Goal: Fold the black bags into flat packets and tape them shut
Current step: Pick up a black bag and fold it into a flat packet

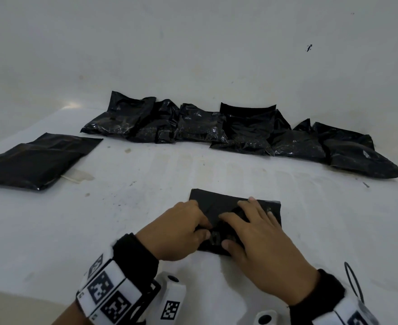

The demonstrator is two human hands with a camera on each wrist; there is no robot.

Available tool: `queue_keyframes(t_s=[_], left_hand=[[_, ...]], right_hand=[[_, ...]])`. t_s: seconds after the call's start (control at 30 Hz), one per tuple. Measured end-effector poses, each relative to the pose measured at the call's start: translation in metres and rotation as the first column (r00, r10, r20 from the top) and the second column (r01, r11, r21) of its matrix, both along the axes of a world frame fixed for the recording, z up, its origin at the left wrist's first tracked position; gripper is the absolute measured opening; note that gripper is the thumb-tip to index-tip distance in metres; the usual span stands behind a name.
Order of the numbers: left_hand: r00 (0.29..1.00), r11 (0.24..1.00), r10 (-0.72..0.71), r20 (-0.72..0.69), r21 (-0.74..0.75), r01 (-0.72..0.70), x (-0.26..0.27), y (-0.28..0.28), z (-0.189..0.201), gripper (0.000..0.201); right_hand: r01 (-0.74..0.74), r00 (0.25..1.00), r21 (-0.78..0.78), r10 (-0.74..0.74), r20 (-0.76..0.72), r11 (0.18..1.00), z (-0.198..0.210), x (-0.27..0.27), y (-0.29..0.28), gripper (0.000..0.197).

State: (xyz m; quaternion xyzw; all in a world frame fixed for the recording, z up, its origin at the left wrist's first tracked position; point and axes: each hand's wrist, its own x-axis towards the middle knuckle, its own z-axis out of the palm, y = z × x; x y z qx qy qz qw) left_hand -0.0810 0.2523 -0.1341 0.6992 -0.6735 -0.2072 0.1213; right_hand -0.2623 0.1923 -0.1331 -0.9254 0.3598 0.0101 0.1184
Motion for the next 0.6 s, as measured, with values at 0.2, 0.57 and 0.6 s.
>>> queue_keyframes(t_s=[0.2,0.57,0.6], left_hand=[[0.999,1.0,-0.026,-0.041,-0.006,0.026,0.007,-0.002,-0.001,0.022],[0.991,1.0,0.022,-0.134,-0.018,-0.025,0.012,-0.001,-0.001,0.022],[0.991,0.999,0.034,-0.133,-0.017,-0.037,0.011,-0.001,0.0,0.022]], right_hand=[[0.077,0.988,-0.204,-0.047,0.145,0.976,0.002,0.02,0.006,0.037],[0.202,0.977,-0.095,-0.193,0.094,0.975,0.003,-0.006,0.001,0.014],[0.195,0.978,-0.082,-0.187,0.09,0.977,0.003,-0.007,0.0,0.013]])
